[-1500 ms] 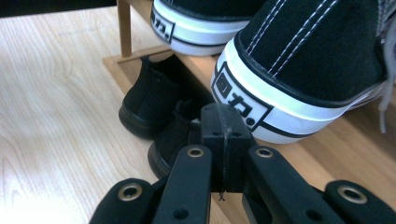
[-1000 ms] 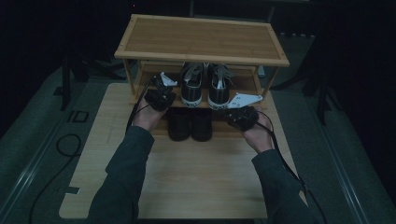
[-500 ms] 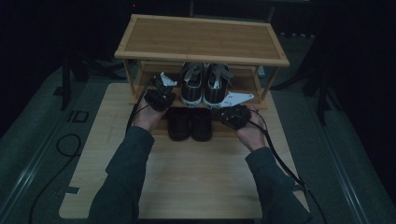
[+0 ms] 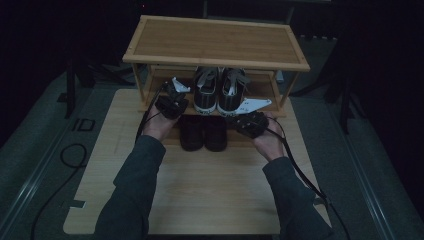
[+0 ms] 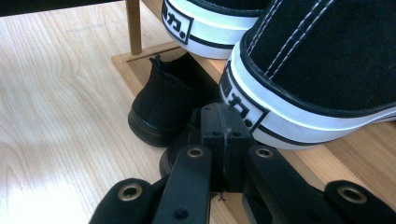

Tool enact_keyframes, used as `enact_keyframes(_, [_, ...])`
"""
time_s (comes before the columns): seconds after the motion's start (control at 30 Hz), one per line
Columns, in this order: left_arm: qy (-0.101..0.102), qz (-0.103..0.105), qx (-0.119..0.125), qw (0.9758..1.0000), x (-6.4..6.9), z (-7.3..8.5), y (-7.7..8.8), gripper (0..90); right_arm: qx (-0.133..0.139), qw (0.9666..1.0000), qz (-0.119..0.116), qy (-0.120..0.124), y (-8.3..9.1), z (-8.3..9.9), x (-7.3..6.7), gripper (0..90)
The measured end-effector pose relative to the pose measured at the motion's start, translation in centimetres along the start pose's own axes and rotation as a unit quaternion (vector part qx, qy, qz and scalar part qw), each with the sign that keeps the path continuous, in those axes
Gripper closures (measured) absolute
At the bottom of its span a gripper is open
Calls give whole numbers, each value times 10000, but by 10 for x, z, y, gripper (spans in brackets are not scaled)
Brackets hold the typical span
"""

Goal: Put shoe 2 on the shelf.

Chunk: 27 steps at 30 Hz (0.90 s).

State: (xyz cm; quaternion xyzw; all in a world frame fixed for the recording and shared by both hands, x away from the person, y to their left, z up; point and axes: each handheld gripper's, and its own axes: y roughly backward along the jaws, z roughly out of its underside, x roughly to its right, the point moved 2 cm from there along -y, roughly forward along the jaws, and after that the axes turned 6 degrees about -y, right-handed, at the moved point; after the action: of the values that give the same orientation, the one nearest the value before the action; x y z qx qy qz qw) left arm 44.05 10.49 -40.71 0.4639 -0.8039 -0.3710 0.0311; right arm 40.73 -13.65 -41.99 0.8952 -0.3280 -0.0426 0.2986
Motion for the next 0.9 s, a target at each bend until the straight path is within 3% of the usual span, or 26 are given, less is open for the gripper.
enact_keyframes(0.37, [39, 67, -37, 10000, -2, -1, 0, 900, 18, 10000, -6, 22, 2, 1, -1, 900])
enact_keyframes(0.53, [11, 42, -52, 10000, -1, -1, 0, 900, -21, 9998, -66, 186, 7, 1, -4, 900])
enact_keyframes(0.63, [12, 129, 31, 9999, 2, -4, -1, 900, -89, 9996, -58, 252, 8, 3, -5, 900])
enact_keyframes(0.73, [-1, 165, 105, 9998, 7, -7, -3, 900, -137, 9996, -60, 237, 8, 7, -4, 900])
enact_keyframes(0.8, [-61, 76, 23, 9999, 8, -8, -4, 900, -169, 9997, -57, 192, 9, 11, -3, 900])
enact_keyframes(0.9, [31, 110, 27, 9999, 8, -8, -4, 900, -207, 9997, -42, 113, 11, 17, 2, 900])
